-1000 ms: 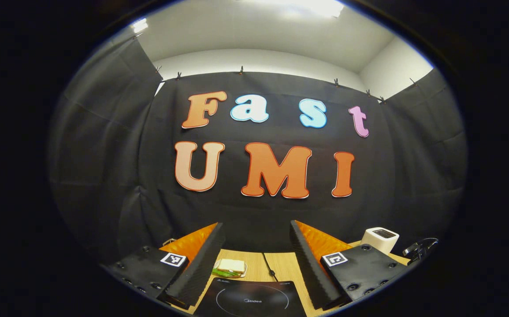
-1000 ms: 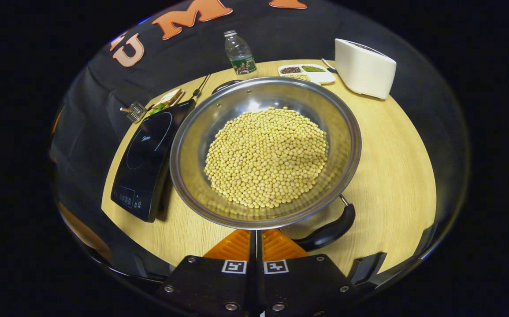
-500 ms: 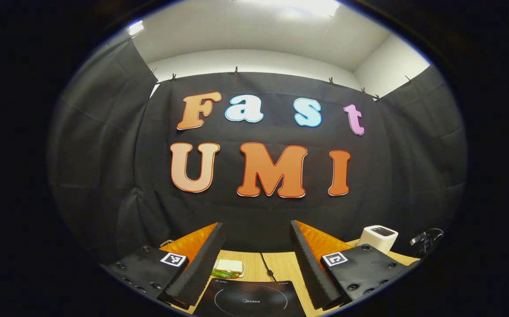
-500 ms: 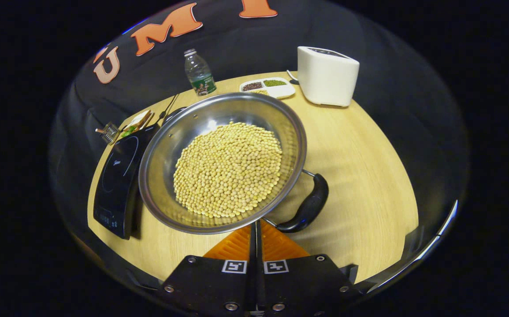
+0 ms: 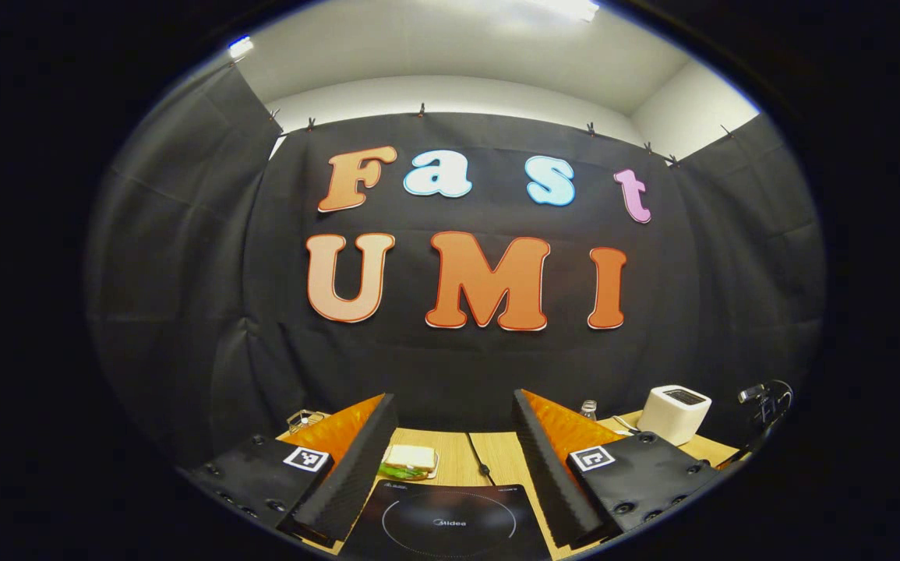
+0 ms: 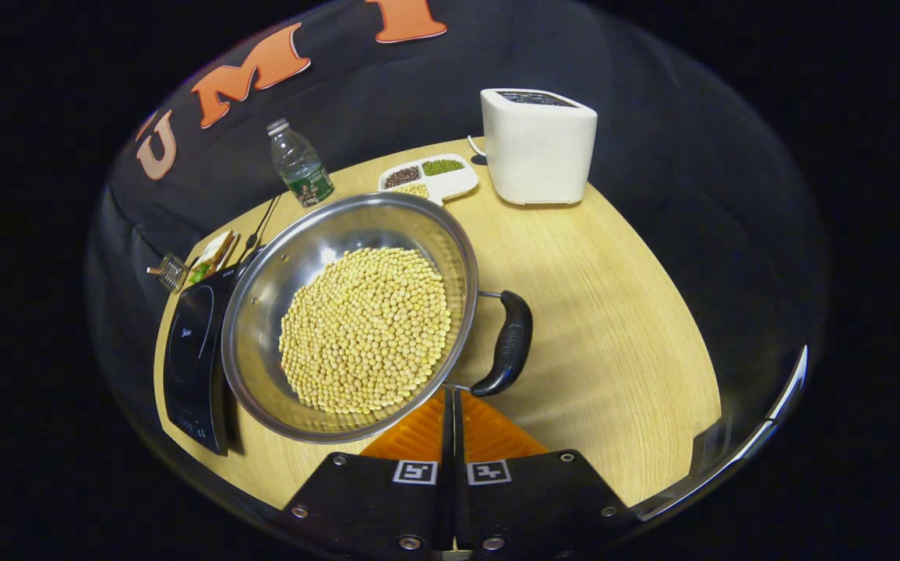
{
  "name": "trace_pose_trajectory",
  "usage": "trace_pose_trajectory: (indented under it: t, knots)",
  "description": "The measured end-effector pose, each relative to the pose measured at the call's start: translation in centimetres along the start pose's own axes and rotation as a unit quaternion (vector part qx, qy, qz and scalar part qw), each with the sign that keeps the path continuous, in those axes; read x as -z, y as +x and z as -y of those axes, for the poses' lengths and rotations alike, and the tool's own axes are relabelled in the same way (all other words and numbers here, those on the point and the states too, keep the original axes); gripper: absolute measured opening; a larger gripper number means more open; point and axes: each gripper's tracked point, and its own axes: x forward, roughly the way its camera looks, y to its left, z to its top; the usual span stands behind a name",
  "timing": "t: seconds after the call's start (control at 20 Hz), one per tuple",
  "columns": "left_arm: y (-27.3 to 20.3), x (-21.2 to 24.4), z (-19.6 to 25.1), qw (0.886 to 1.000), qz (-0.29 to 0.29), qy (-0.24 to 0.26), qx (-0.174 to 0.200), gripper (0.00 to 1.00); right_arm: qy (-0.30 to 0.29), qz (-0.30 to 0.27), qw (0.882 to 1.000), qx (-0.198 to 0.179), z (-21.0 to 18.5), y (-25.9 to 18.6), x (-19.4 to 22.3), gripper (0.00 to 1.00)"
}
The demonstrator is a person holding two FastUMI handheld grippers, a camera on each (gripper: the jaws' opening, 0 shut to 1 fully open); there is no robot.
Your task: First push the handle of the pot to place it horizontally, then grasp the pot with both hands and set it on the induction cooktop.
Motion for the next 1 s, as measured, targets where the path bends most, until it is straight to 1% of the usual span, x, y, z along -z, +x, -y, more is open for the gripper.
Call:
trace_pose_trajectory:
  t: [0.05,0.15,0.55,0.8,1.0]
  knots:
    - [0.2,0.4,0.0,1.000,-0.004,0.002,0.000,0.96,0.011,-0.001,1.000,-0.002,0.0,0.3,-0.3,0.00]
    - [0.4,0.8,-0.2,1.000,-0.009,0.006,-0.001,0.96,0.013,0.001,1.000,0.001,0.3,0.6,-0.8,0.00]
    - [0.9,2.8,0.9,0.999,-0.027,0.013,0.018,0.97,0.005,0.022,0.999,0.035,1.3,2.6,-4.6,0.00]
    - [1.4,4.1,1.5,0.999,-0.039,0.012,0.027,0.97,0.000,0.049,0.997,0.056,1.4,3.4,-7.0,0.00]
    - [1.9,5.5,1.8,0.998,-0.056,0.005,0.032,0.97,0.006,0.058,0.997,0.052,1.3,3.7,-8.6,0.00]
